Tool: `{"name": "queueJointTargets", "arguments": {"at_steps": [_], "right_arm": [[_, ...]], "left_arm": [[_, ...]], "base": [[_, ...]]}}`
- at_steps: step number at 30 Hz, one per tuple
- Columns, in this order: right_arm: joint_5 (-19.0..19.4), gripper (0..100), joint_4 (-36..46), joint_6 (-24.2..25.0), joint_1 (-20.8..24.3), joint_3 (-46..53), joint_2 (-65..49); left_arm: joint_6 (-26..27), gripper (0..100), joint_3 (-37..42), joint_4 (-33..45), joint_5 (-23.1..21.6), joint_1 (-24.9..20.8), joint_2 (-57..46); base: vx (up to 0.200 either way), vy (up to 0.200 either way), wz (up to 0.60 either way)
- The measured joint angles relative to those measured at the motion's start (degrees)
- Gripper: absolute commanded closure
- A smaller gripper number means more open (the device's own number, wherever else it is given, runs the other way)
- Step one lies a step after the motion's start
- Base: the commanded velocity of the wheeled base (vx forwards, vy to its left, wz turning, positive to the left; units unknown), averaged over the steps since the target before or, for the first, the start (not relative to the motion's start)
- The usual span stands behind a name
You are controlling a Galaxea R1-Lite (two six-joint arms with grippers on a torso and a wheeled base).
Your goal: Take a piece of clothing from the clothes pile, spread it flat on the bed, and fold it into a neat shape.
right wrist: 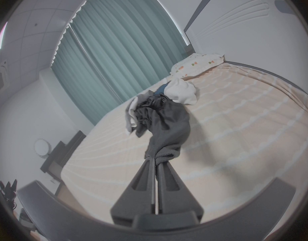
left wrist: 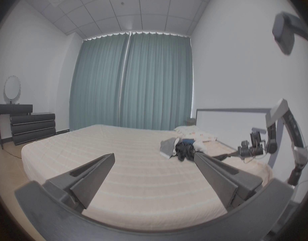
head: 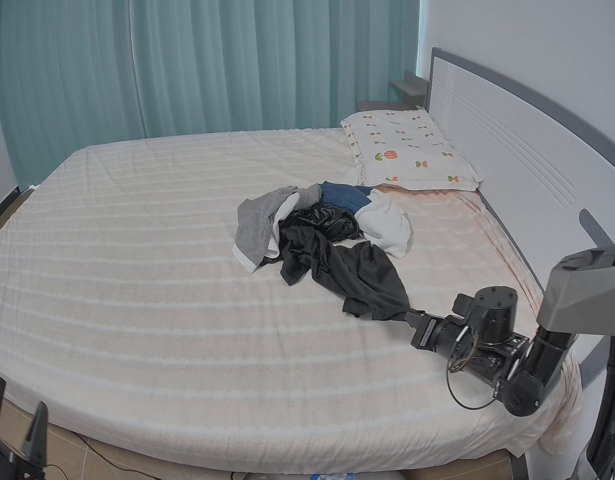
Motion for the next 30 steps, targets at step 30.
{"name": "queueJointTargets", "arguments": {"at_steps": [30], "right_arm": [[4.33,100,-7.8,3.01,6.81,18.53,-26.01]], "left_arm": [[7.9,0,-21.09,-21.58,-5.96,-17.66,70.71]], "base": [[0.0,0.0,0.0]]}}
